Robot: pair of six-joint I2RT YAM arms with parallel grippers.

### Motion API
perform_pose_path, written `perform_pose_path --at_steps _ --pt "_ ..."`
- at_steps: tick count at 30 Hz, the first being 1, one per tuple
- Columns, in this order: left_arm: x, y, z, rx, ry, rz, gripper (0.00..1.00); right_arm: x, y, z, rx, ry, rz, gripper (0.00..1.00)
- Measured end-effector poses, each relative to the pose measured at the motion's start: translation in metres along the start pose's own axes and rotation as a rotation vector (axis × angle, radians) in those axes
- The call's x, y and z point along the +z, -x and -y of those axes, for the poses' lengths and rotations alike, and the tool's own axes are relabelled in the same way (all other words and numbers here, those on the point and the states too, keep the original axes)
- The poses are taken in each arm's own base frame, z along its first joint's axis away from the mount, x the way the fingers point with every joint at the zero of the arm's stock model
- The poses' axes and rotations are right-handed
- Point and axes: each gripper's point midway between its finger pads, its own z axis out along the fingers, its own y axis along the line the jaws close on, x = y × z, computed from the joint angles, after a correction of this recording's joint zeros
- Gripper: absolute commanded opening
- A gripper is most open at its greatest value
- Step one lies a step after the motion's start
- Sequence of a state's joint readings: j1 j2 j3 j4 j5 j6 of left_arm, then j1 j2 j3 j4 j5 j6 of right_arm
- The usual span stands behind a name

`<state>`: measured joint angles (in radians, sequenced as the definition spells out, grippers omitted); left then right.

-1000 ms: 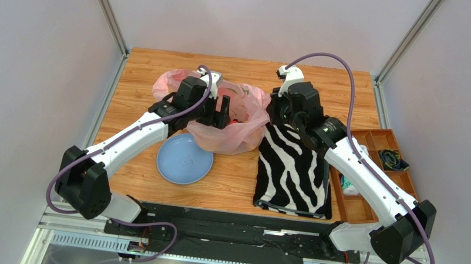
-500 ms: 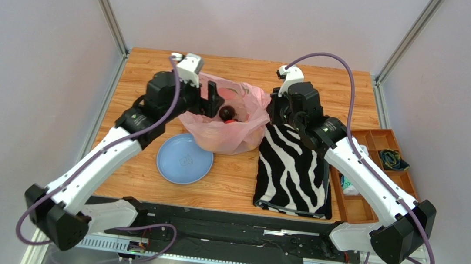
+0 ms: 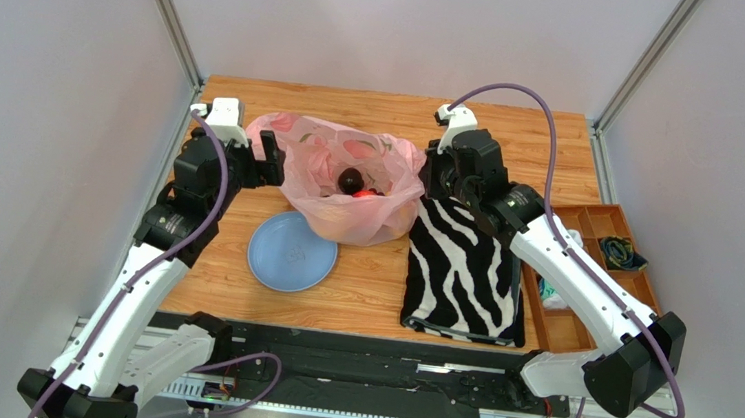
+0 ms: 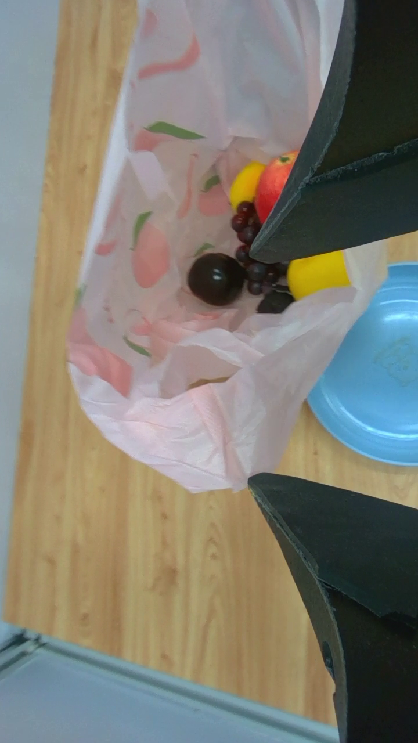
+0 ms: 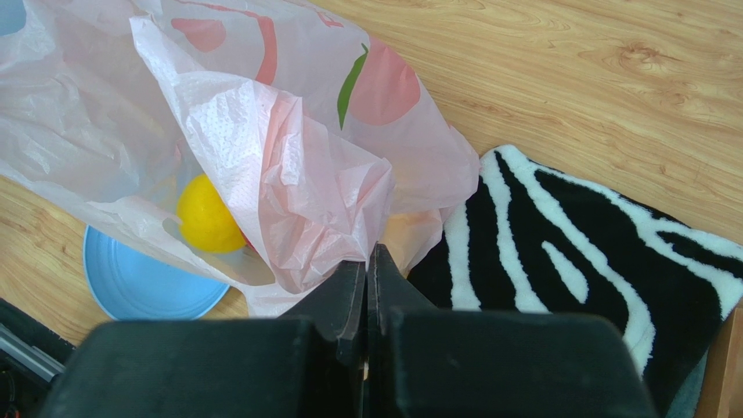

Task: Place the fruits into the plastic bag

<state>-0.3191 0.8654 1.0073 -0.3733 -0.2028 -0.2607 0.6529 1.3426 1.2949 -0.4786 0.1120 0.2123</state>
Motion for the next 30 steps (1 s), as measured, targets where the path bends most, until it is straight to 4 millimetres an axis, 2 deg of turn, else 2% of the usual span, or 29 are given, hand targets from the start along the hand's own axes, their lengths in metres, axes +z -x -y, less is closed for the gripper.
perform_pose_path --at_steps 3,9,12,20,23,26,30 --pt "0.003 -0.017 -0.005 -0.024 0.006 -0.051 0.96 0.0 0.0 0.0 0.001 0.001 -0.001 0.0" --pt "0.008 -0.03 -0.007 -0.076 -0.01 -0.089 0.9 0.0 0.0 0.0 0.001 0.001 -0.001 0.0" --pt "0.012 -0.037 -0.009 -0.092 -0.004 -0.11 0.9 0.0 0.0 0.0 0.001 0.001 -0.001 0.0" --pt "0.014 -0.038 -0.023 -0.096 0.067 -0.105 0.91 0.001 -0.002 0.0 0.0 0.0 -0.006 0.0" --pt "0.013 -0.036 -0.029 -0.1 0.091 -0.096 0.89 0.003 -0.004 0.0 0.0 0.0 -0.015 0.0" --pt "0.014 -0.037 -0.034 -0.106 0.107 -0.096 0.81 0.006 -0.007 -0.001 -0.002 0.002 -0.028 0.0" --pt "0.018 -0.041 -0.037 -0.122 0.11 -0.106 0.58 0.006 -0.009 0.0 -0.003 0.001 -0.035 0.0"
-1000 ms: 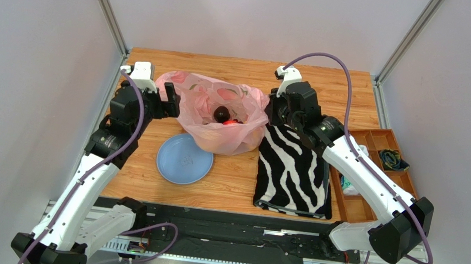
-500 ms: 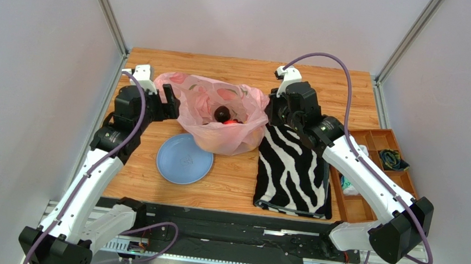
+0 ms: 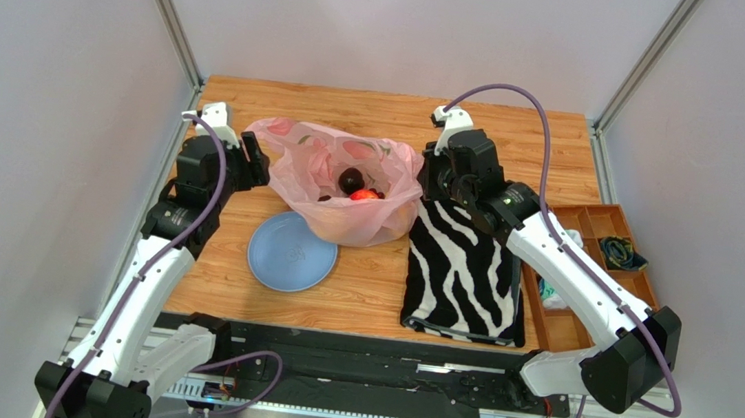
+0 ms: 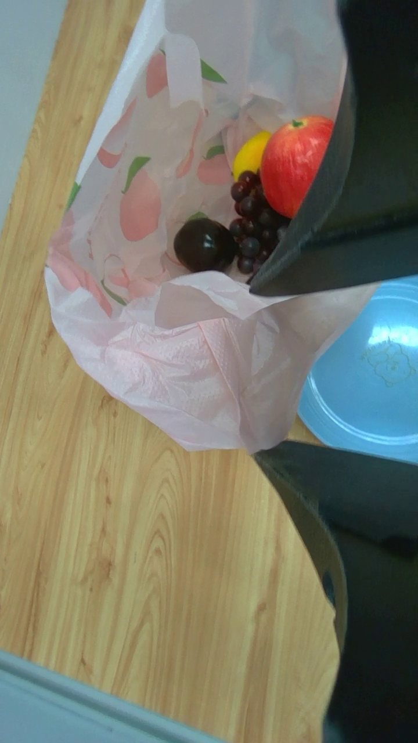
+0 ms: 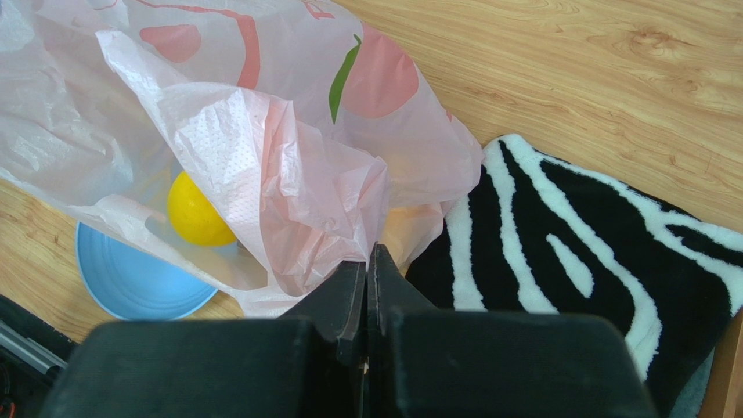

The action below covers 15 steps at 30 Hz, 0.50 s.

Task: Place the fruits into the plastic bag

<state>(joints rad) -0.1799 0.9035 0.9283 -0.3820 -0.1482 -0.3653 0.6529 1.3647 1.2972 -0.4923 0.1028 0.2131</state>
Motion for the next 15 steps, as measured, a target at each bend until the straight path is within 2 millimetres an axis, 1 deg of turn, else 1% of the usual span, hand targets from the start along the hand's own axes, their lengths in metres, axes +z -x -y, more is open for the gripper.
perform_pose_path --at_steps 2,3,5,6,7,9,11,12,14,15 --pt "0.003 -0.002 0.002 -0.004 -0.014 -0.001 0.46 0.0 0.0 0.0 0.0 0.0 -0.001 0.0" --pt "0.004 -0.003 0.004 -0.011 -0.023 -0.003 0.34 0.0 -0.001 0.0 0.0 0.0 -0.002 0.0" --pt "0.008 -0.005 0.009 -0.019 -0.05 -0.006 0.18 0.002 -0.001 0.0 -0.001 -0.002 -0.006 0.0" --pt "0.011 -0.005 0.012 -0.022 -0.062 -0.009 0.05 0.004 -0.001 0.0 -0.001 -0.002 -0.009 0.0" --pt "0.015 -0.005 0.015 -0.025 -0.075 -0.009 0.0 0.005 0.0 0.0 -0.001 -0.003 -0.012 0.0" --pt "0.021 -0.005 0.018 -0.034 -0.088 -0.022 0.0 0.009 0.009 -0.003 -0.005 -0.001 -0.013 0.0" --pt "0.029 0.006 0.025 -0.039 -0.107 -0.028 0.0 0.013 0.03 -0.007 -0.014 0.0 0.004 0.0" --pt "0.033 0.016 0.029 -0.043 -0.117 -0.024 0.0 0.015 0.049 -0.01 -0.021 0.002 0.036 0.0" --pt "0.037 0.049 0.039 -0.049 -0.141 0.024 0.0 0.012 0.087 -0.015 -0.03 0.008 0.11 0.0" --pt "0.035 0.071 0.045 -0.053 -0.161 0.063 0.0 0.008 0.104 -0.016 -0.032 0.008 0.146 0.0"
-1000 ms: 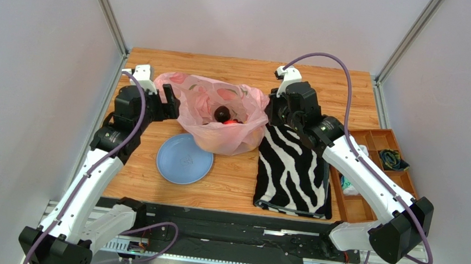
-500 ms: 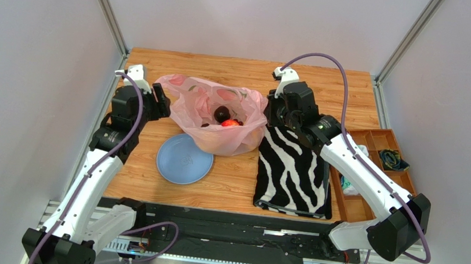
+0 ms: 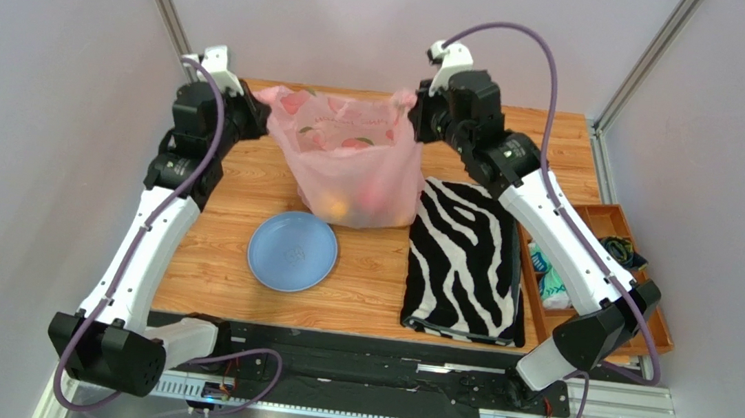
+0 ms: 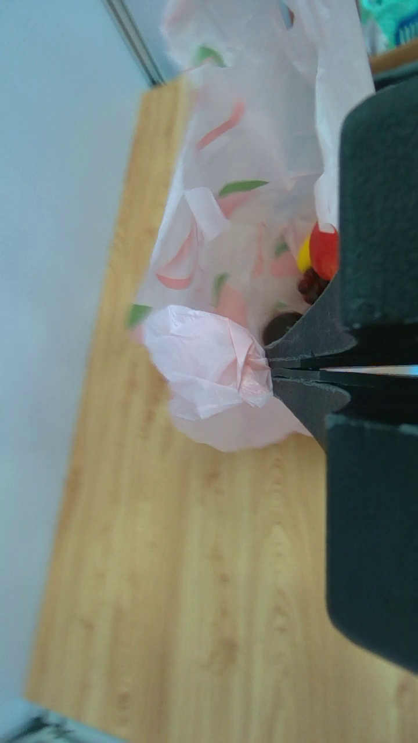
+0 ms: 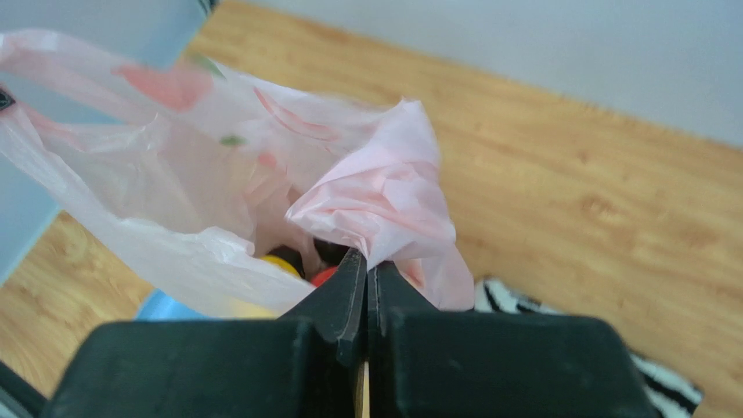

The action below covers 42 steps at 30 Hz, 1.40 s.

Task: Place the fruits into the plastic bag

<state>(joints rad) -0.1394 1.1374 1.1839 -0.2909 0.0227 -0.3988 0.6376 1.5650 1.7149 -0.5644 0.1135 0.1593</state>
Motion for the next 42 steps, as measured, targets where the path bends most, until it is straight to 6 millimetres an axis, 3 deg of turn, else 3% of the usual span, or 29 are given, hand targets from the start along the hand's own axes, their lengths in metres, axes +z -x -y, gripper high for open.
perform_pose_path --at_steps 3,5,7,9,12,16,19,21,22,25,26,27,29,32,34,37,42 --pt "-0.007 0.055 0.014 -0.001 -0.044 0.119 0.0 -0.012 0.061 0.003 0.0 -0.001 0.142 0.0" --pt "-0.015 0.084 0.017 -0.001 -0.067 0.188 0.0 -0.019 0.089 0.009 0.009 -0.009 0.216 0.0" --pt "-0.018 0.1 0.016 -0.002 -0.086 0.231 0.0 -0.018 0.105 0.019 0.019 -0.024 0.257 0.0" --pt "-0.014 0.102 0.013 0.0 -0.1 0.236 0.0 -0.008 0.11 0.028 0.026 -0.037 0.272 0.0" --pt "0.006 0.083 0.007 0.003 -0.123 0.193 0.0 0.027 0.091 0.041 0.032 -0.053 0.217 0.0" --pt "0.041 0.033 -0.009 -0.007 -0.114 0.059 0.0 0.081 0.028 0.053 0.042 -0.068 0.058 0.0" --pt "0.054 0.003 -0.018 -0.011 -0.102 -0.028 0.0 0.099 -0.018 0.057 0.05 -0.07 -0.054 0.0" --pt "0.055 0.001 -0.019 -0.009 -0.102 -0.037 0.0 0.1 -0.032 0.057 0.053 -0.07 -0.094 0.0" --pt "0.054 0.003 -0.018 -0.004 -0.106 -0.029 0.01 0.1 -0.033 0.057 0.054 -0.067 -0.099 0.0" --pt "0.05 0.008 -0.015 0.006 -0.119 -0.015 0.17 0.099 -0.03 0.055 0.057 -0.058 -0.089 0.03" --pt "0.048 0.009 -0.013 0.011 -0.124 -0.011 0.35 0.099 -0.03 0.055 0.057 -0.057 -0.089 0.06" --pt "0.047 0.011 -0.012 0.016 -0.13 -0.006 0.46 0.099 -0.029 0.055 0.058 -0.056 -0.089 0.1" --pt "0.042 0.014 -0.009 0.025 -0.143 0.003 0.73 0.099 -0.03 0.054 0.061 -0.055 -0.09 0.28" --pt "0.035 0.02 -0.005 0.033 -0.154 0.02 0.96 0.097 -0.028 0.053 0.065 -0.049 -0.088 0.55" --pt "0.029 0.025 -0.003 0.038 -0.157 0.032 0.97 0.095 -0.026 0.05 0.068 -0.036 -0.083 0.7" --pt "0.016 0.034 0.002 0.041 -0.163 0.061 0.97 0.085 -0.016 0.047 0.071 -0.021 -0.061 0.8" --pt "-0.015 0.042 0.005 0.061 -0.159 0.117 0.98 0.05 0.0 0.042 0.067 -0.002 -0.006 0.84"
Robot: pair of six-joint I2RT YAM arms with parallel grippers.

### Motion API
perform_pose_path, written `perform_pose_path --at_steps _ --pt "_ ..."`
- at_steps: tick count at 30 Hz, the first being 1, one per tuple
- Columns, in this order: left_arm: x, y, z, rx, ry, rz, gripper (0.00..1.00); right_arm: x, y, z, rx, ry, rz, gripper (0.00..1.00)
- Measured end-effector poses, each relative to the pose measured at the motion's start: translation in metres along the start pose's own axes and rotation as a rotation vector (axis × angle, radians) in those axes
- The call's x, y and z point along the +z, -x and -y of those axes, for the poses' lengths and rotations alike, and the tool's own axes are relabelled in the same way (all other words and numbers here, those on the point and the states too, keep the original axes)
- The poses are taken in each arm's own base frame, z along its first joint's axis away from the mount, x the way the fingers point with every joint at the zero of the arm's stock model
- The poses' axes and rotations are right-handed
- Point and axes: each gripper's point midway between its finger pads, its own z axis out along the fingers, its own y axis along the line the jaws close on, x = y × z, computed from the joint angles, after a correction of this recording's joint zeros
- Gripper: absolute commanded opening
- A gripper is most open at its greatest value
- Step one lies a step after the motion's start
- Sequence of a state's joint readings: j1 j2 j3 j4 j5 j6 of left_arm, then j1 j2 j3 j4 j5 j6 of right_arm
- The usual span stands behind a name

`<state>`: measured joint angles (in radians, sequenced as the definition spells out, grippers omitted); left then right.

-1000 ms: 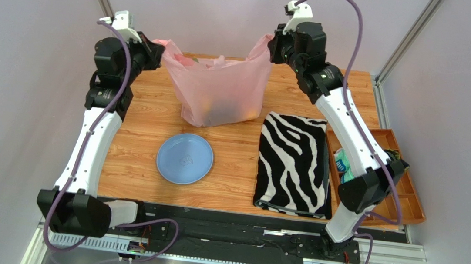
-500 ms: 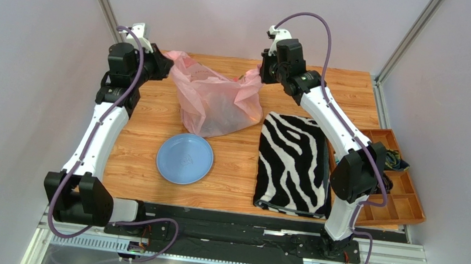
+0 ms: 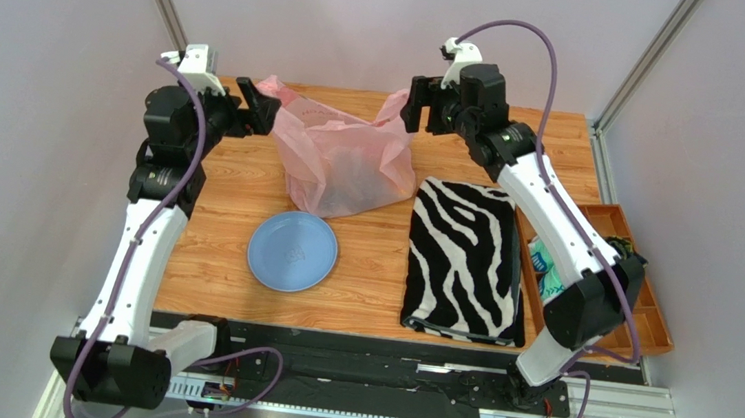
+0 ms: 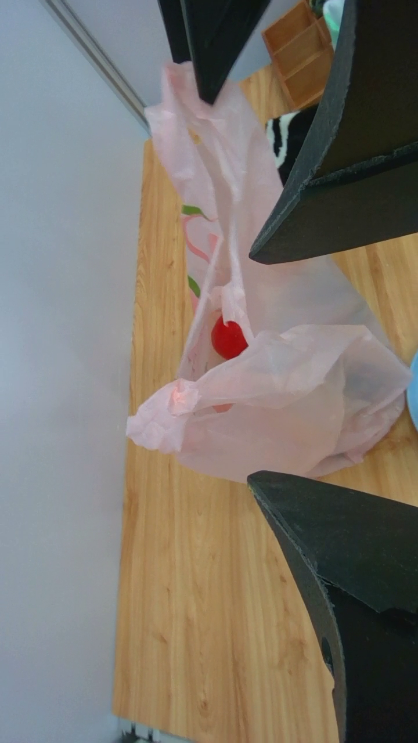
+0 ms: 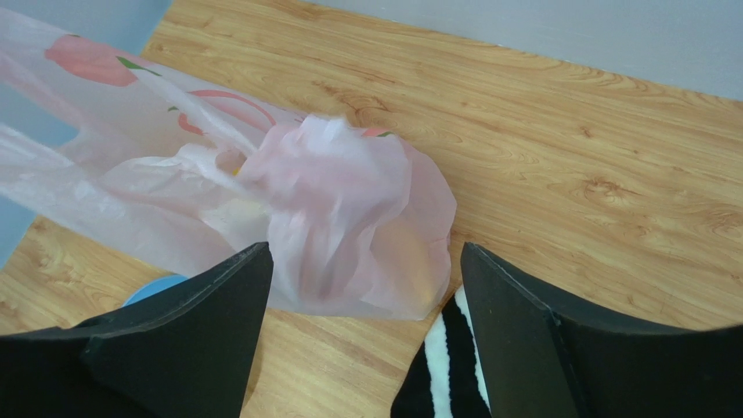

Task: Place the fruits into the plastic bag

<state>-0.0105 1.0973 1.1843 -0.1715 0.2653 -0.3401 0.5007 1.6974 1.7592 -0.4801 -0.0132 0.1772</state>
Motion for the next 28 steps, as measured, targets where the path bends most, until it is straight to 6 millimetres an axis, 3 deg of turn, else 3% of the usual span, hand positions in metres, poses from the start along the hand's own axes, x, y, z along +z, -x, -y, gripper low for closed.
perform_pose_path --at_steps 6,13,19,28 --pt "-0.035 -0.013 -0.002 0.043 0.037 -0.003 0.98 -0.055 0.002 -0.001 0.005 0.016 0.087 0.85" --pt "-0.07 -0.042 0.004 0.082 0.002 -0.025 0.99 -0.097 -0.041 0.01 0.01 0.008 0.117 0.85" --pt "-0.082 -0.05 0.009 0.081 -0.014 -0.032 0.99 -0.117 -0.068 0.034 0.02 -0.093 0.138 0.85" --pt "-0.084 -0.051 0.008 0.081 -0.012 -0.031 0.99 -0.124 -0.1 0.062 0.026 -0.215 0.121 0.85"
